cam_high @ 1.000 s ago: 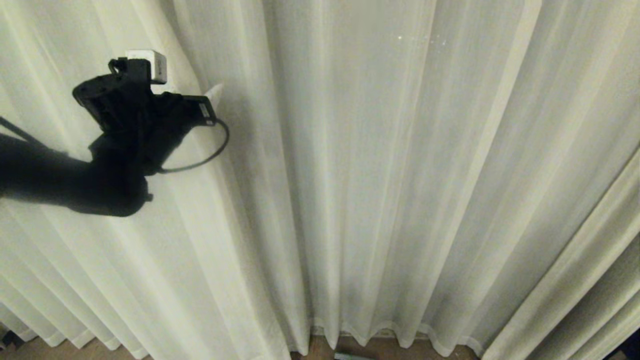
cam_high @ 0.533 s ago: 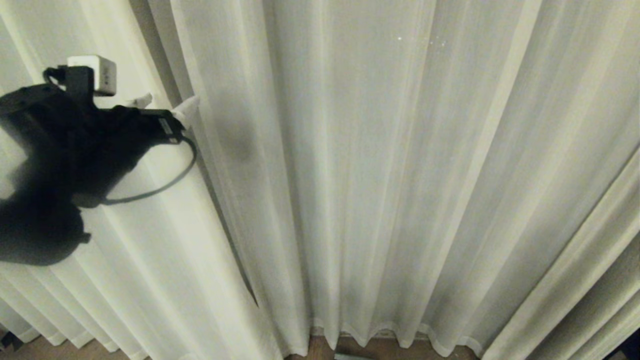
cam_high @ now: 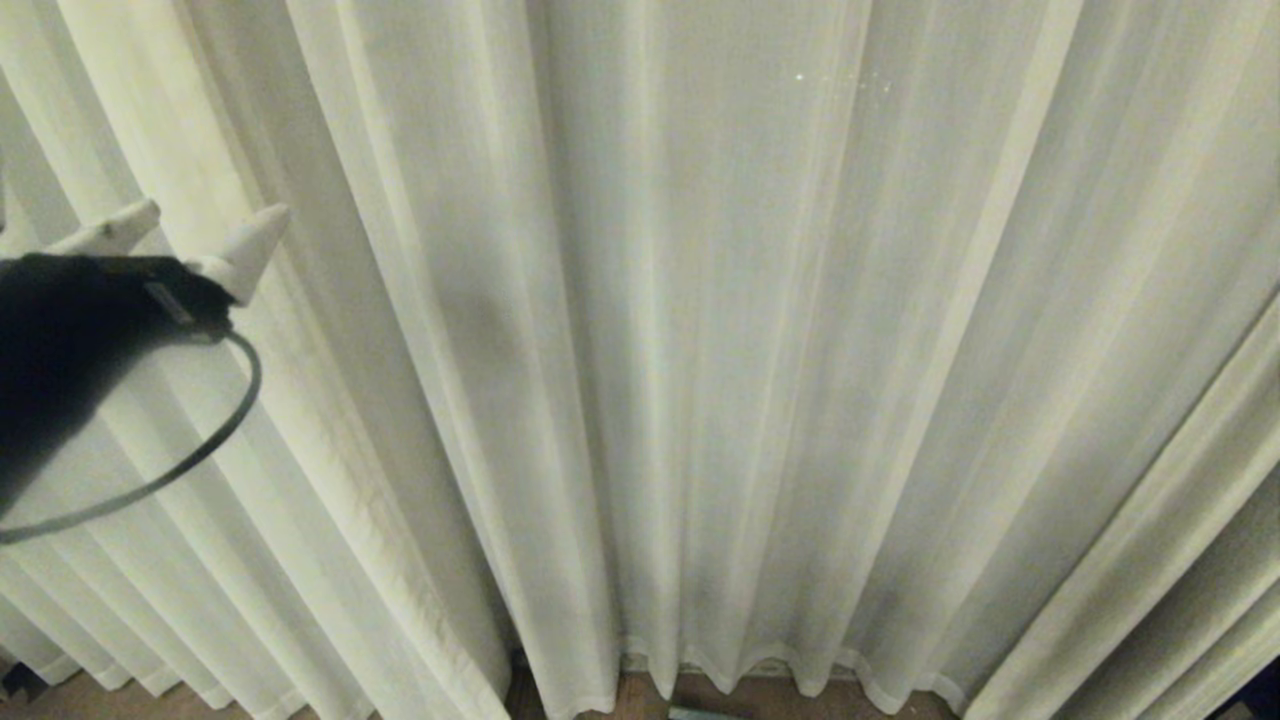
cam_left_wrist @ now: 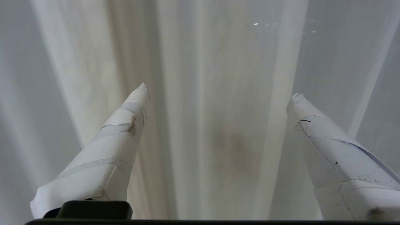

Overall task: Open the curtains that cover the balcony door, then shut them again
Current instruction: Close the inner curtains on both sides

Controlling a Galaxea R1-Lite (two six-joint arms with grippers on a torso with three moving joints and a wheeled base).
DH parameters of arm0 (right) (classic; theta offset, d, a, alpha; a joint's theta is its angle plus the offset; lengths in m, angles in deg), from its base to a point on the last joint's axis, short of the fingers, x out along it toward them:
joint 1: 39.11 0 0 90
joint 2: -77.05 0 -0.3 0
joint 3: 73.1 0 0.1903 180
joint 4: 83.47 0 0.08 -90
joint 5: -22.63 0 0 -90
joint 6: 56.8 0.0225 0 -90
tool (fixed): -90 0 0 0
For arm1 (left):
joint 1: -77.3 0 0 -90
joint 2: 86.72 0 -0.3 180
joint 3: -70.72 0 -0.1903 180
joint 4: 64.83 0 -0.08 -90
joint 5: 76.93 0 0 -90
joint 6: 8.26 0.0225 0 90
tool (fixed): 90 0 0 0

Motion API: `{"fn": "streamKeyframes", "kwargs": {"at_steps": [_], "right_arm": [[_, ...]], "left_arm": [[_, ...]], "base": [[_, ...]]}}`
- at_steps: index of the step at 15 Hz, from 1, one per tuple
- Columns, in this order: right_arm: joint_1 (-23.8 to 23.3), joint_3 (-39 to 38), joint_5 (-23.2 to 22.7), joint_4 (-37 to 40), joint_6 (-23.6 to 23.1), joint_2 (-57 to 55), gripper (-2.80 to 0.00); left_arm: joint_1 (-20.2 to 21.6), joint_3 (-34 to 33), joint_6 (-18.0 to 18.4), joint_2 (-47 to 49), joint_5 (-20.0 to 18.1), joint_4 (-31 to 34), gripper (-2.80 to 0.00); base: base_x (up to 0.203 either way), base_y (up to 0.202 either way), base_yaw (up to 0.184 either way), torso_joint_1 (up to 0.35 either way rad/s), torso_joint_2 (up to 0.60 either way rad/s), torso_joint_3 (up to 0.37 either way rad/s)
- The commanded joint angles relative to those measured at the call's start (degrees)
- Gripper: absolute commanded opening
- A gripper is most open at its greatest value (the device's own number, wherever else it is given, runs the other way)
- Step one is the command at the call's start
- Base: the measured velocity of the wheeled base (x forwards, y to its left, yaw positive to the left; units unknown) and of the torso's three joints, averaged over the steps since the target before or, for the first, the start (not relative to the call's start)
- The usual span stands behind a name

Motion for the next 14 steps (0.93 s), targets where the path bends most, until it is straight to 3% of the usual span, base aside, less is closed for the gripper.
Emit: {"fn": "streamKeyframes", "kwargs": {"at_steps": [1, 8, 14], "right_arm": [[0.00, 0.00, 0.00, -0.05, 0.01, -0.07, -2.80], [0.00, 0.00, 0.00, -0.05, 0.01, -0.07, -2.80], [0.00, 0.00, 0.00, -0.05, 0.01, -0.07, -2.80]], "left_arm": [[0.19, -4.90, -0.03, -7.50, 0.51, -0.13, -2.80], [-0.24, -10.46, 0.01, -19.71, 0.42, 8.75, -2.80], [0.68, -15.29, 0.01, -33.62, 0.24, 32.09, -2.80]], "base": [[0.000, 0.000, 0.000, 0.000, 0.00, 0.000], [0.000, 0.000, 0.000, 0.000, 0.00, 0.000], [0.000, 0.000, 0.000, 0.000, 0.00, 0.000]]}}
